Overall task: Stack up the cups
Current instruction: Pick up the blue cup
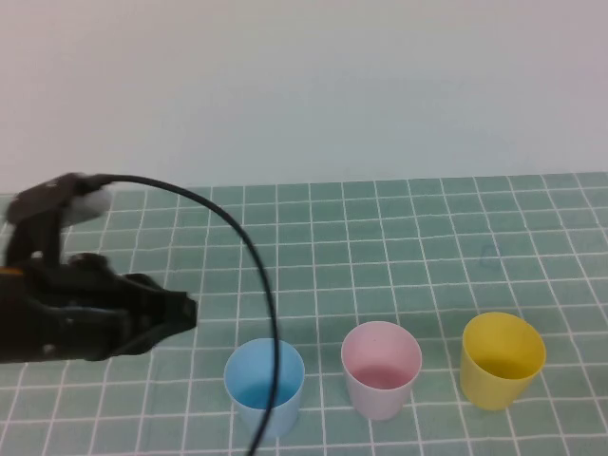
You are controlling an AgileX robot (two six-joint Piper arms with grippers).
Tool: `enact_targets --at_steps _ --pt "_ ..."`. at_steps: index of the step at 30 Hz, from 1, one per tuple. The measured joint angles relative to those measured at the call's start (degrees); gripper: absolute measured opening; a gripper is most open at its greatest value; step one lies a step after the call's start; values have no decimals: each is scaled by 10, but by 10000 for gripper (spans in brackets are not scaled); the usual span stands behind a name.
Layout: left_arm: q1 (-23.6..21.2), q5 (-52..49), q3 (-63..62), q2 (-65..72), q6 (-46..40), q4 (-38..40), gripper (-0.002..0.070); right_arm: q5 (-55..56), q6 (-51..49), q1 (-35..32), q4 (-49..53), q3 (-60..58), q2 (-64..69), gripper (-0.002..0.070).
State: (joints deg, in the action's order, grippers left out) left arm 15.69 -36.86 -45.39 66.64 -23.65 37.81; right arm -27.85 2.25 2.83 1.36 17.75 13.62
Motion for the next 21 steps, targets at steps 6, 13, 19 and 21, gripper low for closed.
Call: enact_targets --at_steps 6,13,19,21 --pt "105 3 -58 39 123 -139 -1 5 0 0 0 -4 0 -1" --pt "164 -54 -128 116 327 -358 -1 9 1 0 0 -6 0 -1" --pt "164 -79 -151 179 328 -367 48 9 1 0 0 -6 1 -1" --pt "164 -83 -151 193 328 -373 102 9 1 0 0 -6 1 -1"
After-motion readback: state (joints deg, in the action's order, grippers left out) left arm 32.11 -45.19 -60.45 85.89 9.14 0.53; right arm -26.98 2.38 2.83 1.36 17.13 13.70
